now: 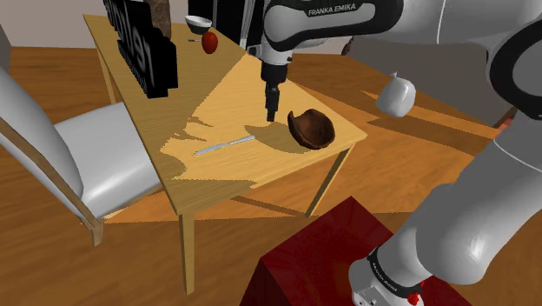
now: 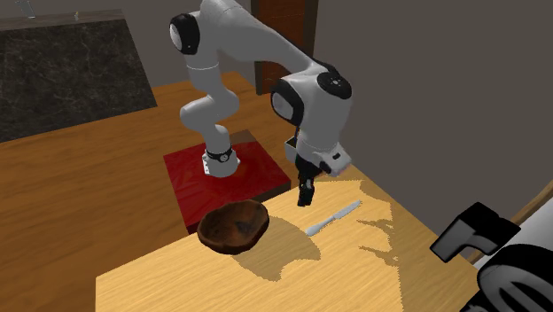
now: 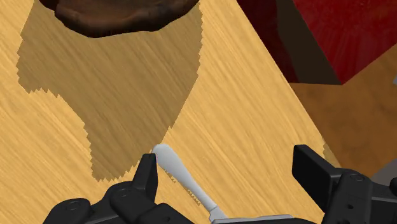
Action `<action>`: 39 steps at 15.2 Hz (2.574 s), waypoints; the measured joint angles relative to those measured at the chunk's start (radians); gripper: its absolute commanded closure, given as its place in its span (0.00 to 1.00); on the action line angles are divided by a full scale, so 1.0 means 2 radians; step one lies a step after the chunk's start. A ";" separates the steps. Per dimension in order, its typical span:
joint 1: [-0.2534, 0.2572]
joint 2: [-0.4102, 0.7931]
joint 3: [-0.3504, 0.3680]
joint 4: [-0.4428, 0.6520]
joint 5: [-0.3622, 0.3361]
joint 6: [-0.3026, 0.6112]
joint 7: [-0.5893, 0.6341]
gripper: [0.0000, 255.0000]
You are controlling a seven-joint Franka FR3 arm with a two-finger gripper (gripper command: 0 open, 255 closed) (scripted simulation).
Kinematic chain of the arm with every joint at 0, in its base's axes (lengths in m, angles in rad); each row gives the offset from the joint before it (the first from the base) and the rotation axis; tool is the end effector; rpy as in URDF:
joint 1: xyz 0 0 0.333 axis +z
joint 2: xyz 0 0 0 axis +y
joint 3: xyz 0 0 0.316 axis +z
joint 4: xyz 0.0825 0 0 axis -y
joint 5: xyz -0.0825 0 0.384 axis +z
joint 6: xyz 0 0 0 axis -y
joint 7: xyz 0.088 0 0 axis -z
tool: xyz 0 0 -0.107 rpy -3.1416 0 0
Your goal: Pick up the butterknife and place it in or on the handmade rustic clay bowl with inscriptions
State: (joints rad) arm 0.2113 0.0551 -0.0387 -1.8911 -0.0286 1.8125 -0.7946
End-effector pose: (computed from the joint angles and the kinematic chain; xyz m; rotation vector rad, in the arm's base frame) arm 0.5523 0.0942 0.4622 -2.7572 -1.4633 0.2130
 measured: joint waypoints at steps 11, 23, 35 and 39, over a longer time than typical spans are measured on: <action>0.048 0.179 0.047 0.147 -0.062 -0.001 -0.129 0.00; 0.050 0.198 0.049 0.114 -0.072 0.048 -0.137 0.00; 0.049 0.196 0.048 0.117 -0.072 0.049 -0.138 1.00; 0.050 0.195 0.049 0.120 -0.072 0.041 -0.139 1.00</action>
State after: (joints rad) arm 0.3105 0.4458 0.0585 -1.6519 -0.1721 1.8953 -1.0717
